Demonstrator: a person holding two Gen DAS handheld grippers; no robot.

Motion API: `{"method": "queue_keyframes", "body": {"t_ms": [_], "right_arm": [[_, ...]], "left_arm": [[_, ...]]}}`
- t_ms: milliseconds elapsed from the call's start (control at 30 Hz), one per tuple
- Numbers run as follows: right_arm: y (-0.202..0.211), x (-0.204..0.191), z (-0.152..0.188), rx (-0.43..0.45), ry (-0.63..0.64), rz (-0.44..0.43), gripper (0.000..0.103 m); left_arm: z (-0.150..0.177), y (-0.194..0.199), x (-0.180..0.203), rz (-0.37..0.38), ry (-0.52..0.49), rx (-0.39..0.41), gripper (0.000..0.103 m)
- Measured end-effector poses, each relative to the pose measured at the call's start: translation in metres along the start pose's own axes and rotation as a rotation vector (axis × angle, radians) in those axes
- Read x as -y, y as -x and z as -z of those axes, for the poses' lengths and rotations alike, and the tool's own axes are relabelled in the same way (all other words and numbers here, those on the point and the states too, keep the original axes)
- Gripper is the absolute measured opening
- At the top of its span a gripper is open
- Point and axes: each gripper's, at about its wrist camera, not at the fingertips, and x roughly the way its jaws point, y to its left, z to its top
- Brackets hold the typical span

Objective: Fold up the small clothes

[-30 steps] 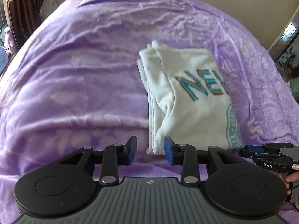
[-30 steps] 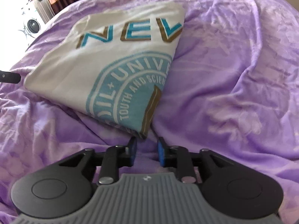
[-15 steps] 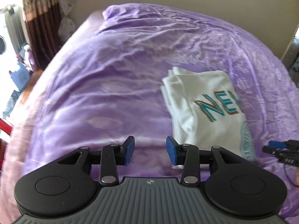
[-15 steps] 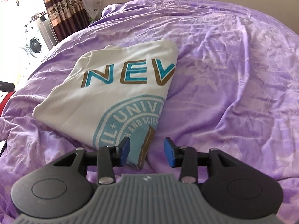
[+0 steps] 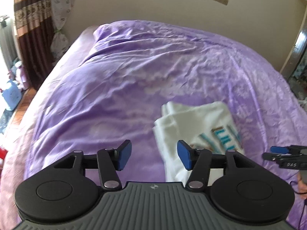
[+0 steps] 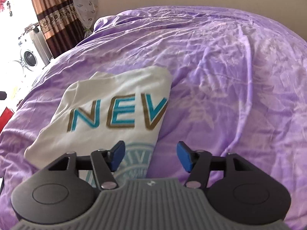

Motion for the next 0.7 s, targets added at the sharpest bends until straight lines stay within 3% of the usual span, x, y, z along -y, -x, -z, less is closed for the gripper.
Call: {"method": "queue_keyframes", "body": {"t_ms": [167,367,533,700], "right_arm": [[-0.018,0.01,-0.022,-0.006,-0.035,-0.048,0.064],[-0.054,0.028,-0.038,-0.03,-0.129,-0.134,0.064],[-0.092,0.052,-0.04,-0.059,-0.249,-0.214,0.064],[-0.13,0.076,-0.034,-0.088,-0.358,-0.285,0.063]], "left_arm": [[-0.017,-0.035,0.007,0.074,0.036,0.004,0.082],[-0.015,-0.108,-0.005,0.112,0.141,-0.064,0.082],[-0.002,-0.16,-0.029,0.191,0.282,-0.108,0.082],[0.008,-0.199,-0.037,0.27,0.35,-0.148,0.082]]}}
